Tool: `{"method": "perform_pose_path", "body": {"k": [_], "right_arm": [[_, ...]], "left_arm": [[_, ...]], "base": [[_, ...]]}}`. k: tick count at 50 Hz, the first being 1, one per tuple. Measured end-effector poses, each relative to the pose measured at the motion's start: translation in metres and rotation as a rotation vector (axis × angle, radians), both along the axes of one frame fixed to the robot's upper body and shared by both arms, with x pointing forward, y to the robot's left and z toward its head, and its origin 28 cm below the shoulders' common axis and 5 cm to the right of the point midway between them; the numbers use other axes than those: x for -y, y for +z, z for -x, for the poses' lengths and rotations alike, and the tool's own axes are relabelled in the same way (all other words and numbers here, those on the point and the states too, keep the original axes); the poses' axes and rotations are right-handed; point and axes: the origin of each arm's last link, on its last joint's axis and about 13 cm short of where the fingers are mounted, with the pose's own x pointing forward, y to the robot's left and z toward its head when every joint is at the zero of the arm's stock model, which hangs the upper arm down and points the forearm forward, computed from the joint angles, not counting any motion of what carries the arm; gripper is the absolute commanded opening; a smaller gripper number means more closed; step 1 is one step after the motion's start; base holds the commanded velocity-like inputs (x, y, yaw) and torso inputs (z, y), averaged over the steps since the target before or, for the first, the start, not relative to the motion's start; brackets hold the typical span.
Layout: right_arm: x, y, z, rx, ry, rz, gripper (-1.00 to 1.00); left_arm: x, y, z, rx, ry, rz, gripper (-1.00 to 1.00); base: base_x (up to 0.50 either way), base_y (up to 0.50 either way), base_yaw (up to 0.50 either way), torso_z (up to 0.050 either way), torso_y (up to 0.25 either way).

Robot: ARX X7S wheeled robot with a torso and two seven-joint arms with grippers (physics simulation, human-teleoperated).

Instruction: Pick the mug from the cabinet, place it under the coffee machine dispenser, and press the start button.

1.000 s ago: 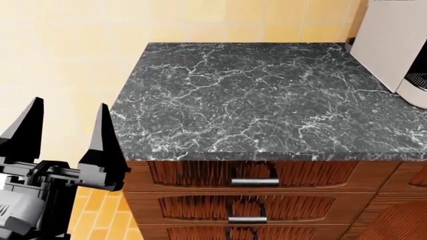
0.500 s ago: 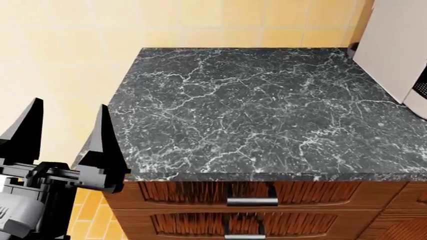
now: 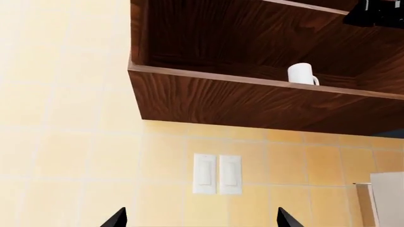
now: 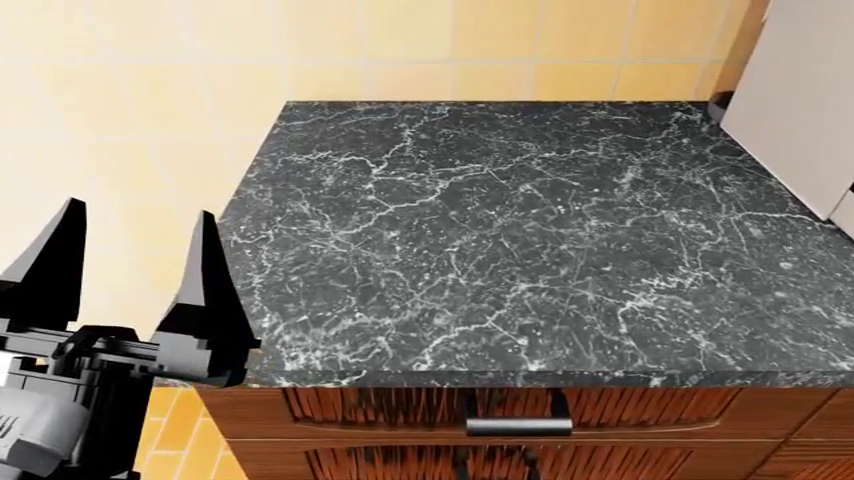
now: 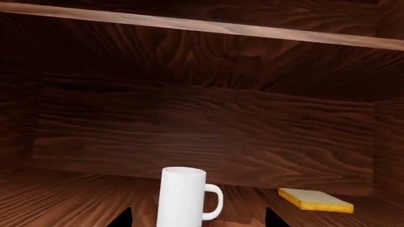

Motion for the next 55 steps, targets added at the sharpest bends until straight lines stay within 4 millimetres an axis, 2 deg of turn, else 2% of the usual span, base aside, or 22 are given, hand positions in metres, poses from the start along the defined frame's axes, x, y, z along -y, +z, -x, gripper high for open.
{"method": "perform_pose_path", "body": {"k": [27, 55], "right_arm": [[-0.0002, -0.0006, 0.0009, -0.027, 0.046, -0.005, 1.0], [0.0, -0.0007, 0.001, -0.03, 0.057, 0.007, 1.0]], "left_arm": [[0.0009, -0.0001, 0.0003, -0.001, -0.005, -0.002, 1.0], [0.0011, -0.0012, 0.0001, -0.003, -0.006, -0.003, 1.0]], "base": [[0.05, 0.0, 0.0, 0.0, 0.0], [0.13, 0.0, 0.0, 0.0, 0.0]]}}
